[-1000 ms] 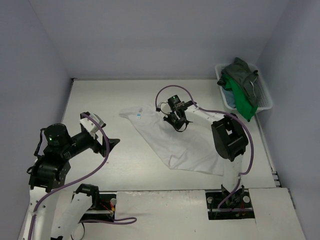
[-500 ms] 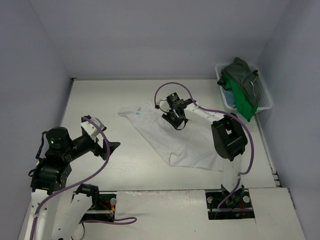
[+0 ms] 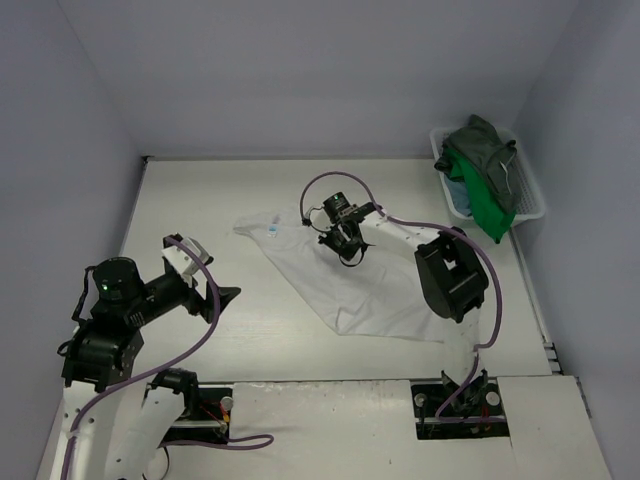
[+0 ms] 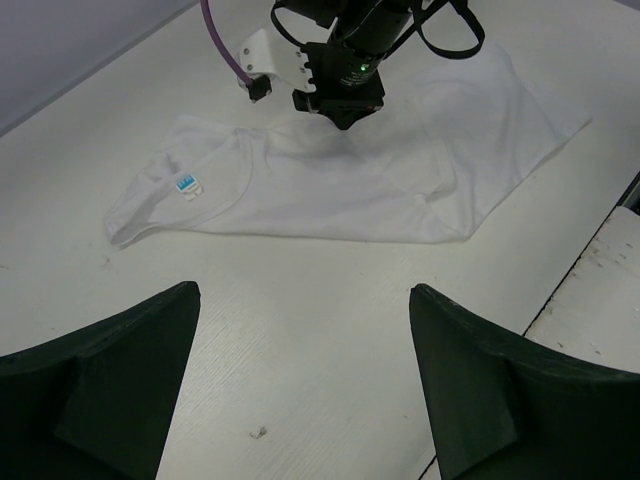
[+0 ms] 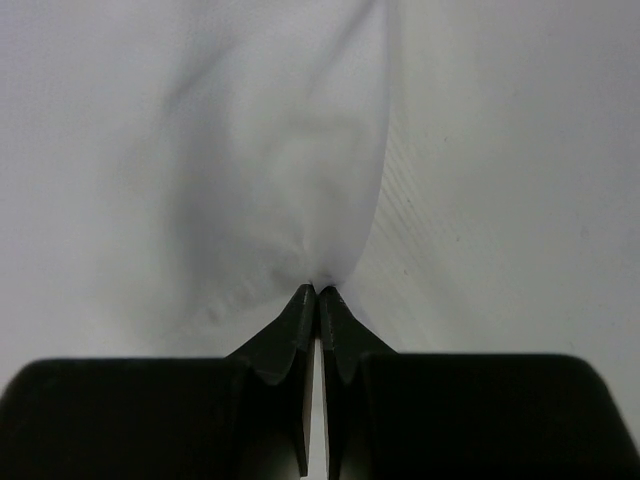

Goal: Fold and stack the t-shirts
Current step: Flatten the tshirt out

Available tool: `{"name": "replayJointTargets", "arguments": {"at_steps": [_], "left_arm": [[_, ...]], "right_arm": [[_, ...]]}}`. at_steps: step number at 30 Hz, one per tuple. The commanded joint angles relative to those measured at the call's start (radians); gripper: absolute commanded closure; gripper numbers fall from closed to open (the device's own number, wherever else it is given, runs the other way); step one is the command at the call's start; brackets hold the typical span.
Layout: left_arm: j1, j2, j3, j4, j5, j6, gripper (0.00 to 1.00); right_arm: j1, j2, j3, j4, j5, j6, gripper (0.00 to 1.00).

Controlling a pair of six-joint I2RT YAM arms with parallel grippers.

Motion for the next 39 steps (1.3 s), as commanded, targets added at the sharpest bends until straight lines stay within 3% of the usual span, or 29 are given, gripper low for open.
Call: {"name": "replayJointTargets", "arguments": {"at_steps": [1, 16, 22, 25, 26, 32, 39], "left_arm": [[0.009, 0.005, 0.008, 0.044, 0.023, -0.012, 0.2], [0.017, -0.02, 0.006, 0.015, 0.021, -0.001, 0.2], [0.017, -0.035, 0.008, -0.016, 0.015, 0.019, 0.2], [0.017, -0.043, 0.012, -0.042, 0.003, 0.04, 0.2], [0.017, -0.049, 0.014, -0.05, 0.0, 0.045, 0.2], [0.017, -0.072, -0.006, -0.076, 0.007, 0.054, 0.2], [0.017, -0.07, -0.077, -0.028, 0.018, 0.052, 0.2]], "right_arm": [[0.052, -0.097, 0.023, -0.018, 0.056, 0.013, 1.0], [0.389, -0.197, 0.037, -0.078, 0.297, 0.037, 1.0], [0.421, -0.16, 0.012, -0.078, 0.265, 0.07, 0.99], [0.432, -0.132, 0.005, -0.079, 0.274, 0.073, 0.91], [0.429, -0.125, 0.0, -0.078, 0.278, 0.067, 0.83], [0.409, -0.112, -0.024, -0.075, 0.239, 0.068, 0.69], [0.242, -0.224, -0.021, -0.07, 0.208, 0.077, 0.57]]}}
